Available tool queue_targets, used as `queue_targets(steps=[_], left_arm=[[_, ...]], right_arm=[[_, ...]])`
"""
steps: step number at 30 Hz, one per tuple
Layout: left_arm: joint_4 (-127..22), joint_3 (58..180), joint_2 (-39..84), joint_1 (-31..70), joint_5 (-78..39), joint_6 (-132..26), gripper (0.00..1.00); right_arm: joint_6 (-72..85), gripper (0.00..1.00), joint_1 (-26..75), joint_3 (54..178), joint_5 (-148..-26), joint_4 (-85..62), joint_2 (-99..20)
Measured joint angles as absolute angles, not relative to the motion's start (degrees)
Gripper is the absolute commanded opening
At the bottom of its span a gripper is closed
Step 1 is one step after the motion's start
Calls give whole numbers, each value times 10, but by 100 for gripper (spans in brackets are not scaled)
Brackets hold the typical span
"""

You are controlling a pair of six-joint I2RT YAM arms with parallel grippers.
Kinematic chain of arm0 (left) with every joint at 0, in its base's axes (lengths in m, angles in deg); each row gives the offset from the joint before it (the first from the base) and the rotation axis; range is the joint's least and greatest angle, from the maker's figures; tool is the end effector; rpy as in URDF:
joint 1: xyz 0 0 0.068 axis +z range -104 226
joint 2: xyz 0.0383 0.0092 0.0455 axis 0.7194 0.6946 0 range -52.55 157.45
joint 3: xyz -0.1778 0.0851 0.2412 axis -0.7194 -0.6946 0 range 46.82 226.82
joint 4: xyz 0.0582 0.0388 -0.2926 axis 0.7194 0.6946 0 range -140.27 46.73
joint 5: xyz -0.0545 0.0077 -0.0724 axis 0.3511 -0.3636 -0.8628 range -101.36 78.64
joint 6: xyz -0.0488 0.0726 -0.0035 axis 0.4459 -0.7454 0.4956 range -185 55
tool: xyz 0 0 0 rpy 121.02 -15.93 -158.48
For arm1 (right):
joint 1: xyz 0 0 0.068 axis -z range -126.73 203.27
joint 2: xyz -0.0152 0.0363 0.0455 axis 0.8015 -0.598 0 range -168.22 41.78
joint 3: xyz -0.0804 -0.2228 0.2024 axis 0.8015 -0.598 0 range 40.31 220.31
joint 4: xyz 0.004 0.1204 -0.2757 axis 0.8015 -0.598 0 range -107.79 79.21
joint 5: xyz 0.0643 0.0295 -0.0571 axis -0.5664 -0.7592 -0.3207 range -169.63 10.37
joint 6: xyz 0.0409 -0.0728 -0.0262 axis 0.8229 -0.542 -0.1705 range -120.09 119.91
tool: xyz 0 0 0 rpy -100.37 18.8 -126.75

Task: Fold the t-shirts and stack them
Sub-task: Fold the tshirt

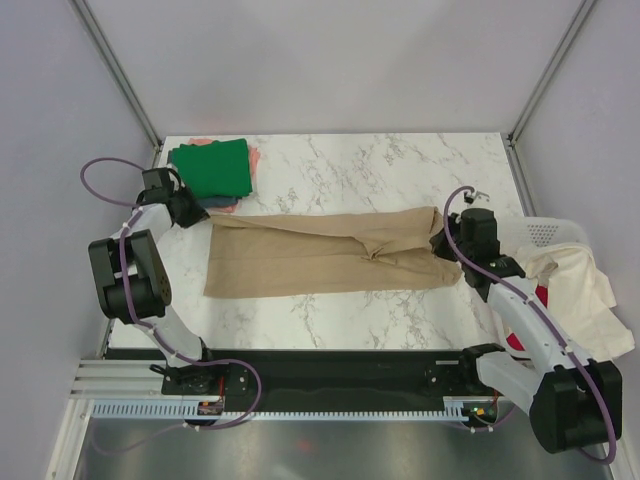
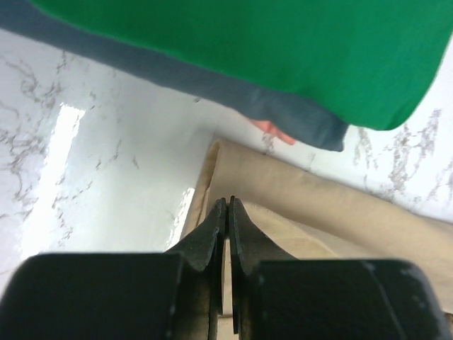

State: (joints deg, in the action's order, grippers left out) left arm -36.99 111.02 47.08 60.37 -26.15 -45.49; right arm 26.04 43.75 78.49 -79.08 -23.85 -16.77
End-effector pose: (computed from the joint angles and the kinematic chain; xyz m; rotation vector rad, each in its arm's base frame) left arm 0.4288 0.0895 0.1837 -0.5895 2.3407 -0.3534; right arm 0.2738 0.0452 0.2457 0.3198 2.1514 0.3483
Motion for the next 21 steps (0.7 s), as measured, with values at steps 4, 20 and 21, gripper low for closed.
queue_targets(steps=[4, 20, 21], left_arm=[[-362, 1096, 461, 590, -218, -459, 43], [-365, 1047, 330, 497, -39, -476, 80], [-368, 1047, 325, 480, -34, -479, 80]], right_arm=[[306, 0, 438, 730, -769, -250, -147], [390, 70, 454, 704, -707, -331, -124], [389, 70, 454, 710, -708, -336, -116]])
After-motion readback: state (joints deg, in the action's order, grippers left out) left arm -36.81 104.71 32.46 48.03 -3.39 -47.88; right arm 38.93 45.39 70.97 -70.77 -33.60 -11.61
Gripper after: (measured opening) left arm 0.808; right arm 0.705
